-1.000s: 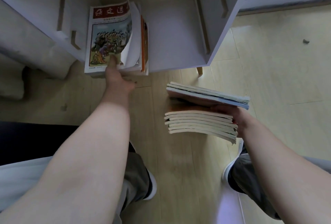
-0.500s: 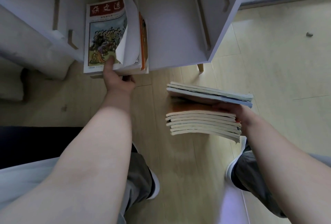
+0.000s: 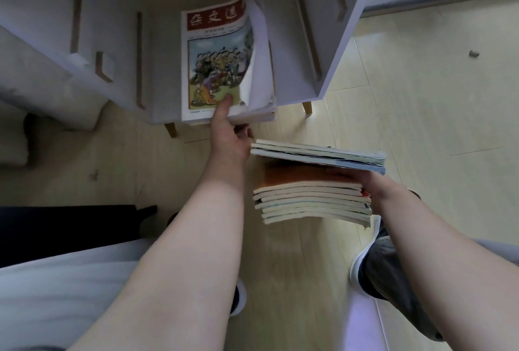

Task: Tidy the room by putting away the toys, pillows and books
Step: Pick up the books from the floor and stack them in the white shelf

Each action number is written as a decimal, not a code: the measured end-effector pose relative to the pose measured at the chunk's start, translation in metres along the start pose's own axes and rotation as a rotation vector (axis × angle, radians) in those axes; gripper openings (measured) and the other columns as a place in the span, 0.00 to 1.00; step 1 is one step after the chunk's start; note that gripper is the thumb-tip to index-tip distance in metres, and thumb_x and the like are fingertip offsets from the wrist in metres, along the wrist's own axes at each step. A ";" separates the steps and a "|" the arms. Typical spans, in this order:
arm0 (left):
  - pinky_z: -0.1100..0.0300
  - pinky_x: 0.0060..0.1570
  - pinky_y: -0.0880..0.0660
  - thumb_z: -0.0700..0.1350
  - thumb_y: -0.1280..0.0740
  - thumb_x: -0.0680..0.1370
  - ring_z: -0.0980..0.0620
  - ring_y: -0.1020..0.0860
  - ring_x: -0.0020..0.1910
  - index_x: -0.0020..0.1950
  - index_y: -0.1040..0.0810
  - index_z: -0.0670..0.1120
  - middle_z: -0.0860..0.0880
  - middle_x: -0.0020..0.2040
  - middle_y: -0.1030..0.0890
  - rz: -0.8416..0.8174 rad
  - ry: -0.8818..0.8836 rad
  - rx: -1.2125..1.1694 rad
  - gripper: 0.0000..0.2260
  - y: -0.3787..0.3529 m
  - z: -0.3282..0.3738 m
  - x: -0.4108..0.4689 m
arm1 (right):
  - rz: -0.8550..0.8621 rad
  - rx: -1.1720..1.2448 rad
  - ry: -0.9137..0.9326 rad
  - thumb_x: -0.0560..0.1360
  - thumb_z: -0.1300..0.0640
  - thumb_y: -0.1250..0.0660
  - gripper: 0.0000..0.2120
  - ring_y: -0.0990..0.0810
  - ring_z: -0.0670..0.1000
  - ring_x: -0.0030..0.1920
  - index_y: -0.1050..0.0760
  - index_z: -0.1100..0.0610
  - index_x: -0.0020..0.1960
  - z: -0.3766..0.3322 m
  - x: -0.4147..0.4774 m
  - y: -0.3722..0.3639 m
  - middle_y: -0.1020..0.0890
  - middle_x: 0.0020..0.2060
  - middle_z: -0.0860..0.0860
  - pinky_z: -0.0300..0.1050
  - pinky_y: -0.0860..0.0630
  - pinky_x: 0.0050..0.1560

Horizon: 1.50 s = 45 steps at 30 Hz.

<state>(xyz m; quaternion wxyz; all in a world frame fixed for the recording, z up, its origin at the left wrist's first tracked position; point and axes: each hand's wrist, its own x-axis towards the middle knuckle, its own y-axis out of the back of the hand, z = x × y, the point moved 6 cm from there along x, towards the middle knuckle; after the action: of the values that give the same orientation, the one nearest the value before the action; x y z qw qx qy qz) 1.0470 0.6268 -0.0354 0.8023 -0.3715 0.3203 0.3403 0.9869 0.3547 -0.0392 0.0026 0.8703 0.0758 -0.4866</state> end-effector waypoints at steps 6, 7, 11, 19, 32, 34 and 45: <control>0.41 0.67 0.27 0.52 0.23 0.73 0.40 0.21 0.61 0.65 0.25 0.43 0.39 0.62 0.21 -0.127 0.091 0.191 0.25 -0.028 -0.013 0.000 | -0.004 0.030 -0.042 0.78 0.57 0.30 0.07 0.19 0.51 0.26 0.21 0.58 0.43 -0.001 -0.005 0.001 0.18 0.29 0.54 0.41 0.21 0.27; 0.37 0.69 0.30 0.53 0.23 0.74 0.38 0.22 0.64 0.66 0.27 0.44 0.38 0.63 0.23 -0.156 0.113 0.170 0.26 -0.029 -0.012 0.000 | 0.009 0.020 -0.043 0.79 0.57 0.31 0.10 0.21 0.49 0.23 0.23 0.58 0.40 -0.001 -0.006 0.000 0.19 0.25 0.52 0.38 0.23 0.24; 0.33 0.69 0.34 0.60 0.25 0.73 0.35 0.24 0.63 0.69 0.27 0.47 0.38 0.66 0.26 -0.186 0.112 0.110 0.30 -0.019 0.007 0.007 | 0.045 -0.016 -0.022 0.81 0.55 0.34 0.16 0.25 0.46 0.20 0.28 0.56 0.36 0.000 -0.009 -0.001 0.23 0.23 0.50 0.35 0.28 0.22; 0.43 0.66 0.26 0.57 0.23 0.72 0.40 0.22 0.59 0.56 0.23 0.47 0.40 0.60 0.22 -0.088 0.074 0.284 0.20 -0.012 0.018 0.002 | -0.006 -0.003 -0.003 0.79 0.55 0.33 0.12 0.23 0.48 0.23 0.26 0.56 0.38 -0.003 -0.012 -0.003 0.21 0.27 0.52 0.39 0.25 0.26; 0.42 0.76 0.43 0.75 0.32 0.68 0.41 0.37 0.78 0.84 0.48 0.52 0.41 0.81 0.39 -0.280 0.299 0.947 0.52 -0.018 0.001 -0.024 | -0.031 0.017 0.023 0.80 0.60 0.34 0.09 0.18 0.50 0.25 0.22 0.58 0.42 -0.008 -0.011 -0.002 0.17 0.29 0.54 0.40 0.22 0.24; 0.40 0.75 0.37 0.79 0.35 0.63 0.38 0.34 0.76 0.83 0.51 0.47 0.38 0.80 0.40 -0.297 0.371 1.102 0.59 -0.011 0.012 -0.033 | -0.048 0.014 0.003 0.79 0.59 0.33 0.07 0.17 0.51 0.27 0.21 0.58 0.43 -0.008 -0.010 -0.003 0.16 0.33 0.56 0.41 0.21 0.26; 0.52 0.63 0.24 0.52 0.19 0.69 0.47 0.21 0.59 0.74 0.29 0.51 0.49 0.67 0.22 -0.378 -0.169 2.137 0.36 -0.028 0.017 -0.108 | -0.065 0.010 -0.041 0.78 0.61 0.32 0.04 0.17 0.53 0.30 0.21 0.60 0.45 -0.001 -0.006 0.001 0.17 0.34 0.55 0.43 0.19 0.30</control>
<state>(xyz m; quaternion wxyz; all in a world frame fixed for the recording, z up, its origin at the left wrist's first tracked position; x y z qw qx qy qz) 1.0127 0.5930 0.0666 0.7697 0.4994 0.3322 -0.2185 0.9849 0.3530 -0.0337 -0.0160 0.8573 0.1014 -0.5044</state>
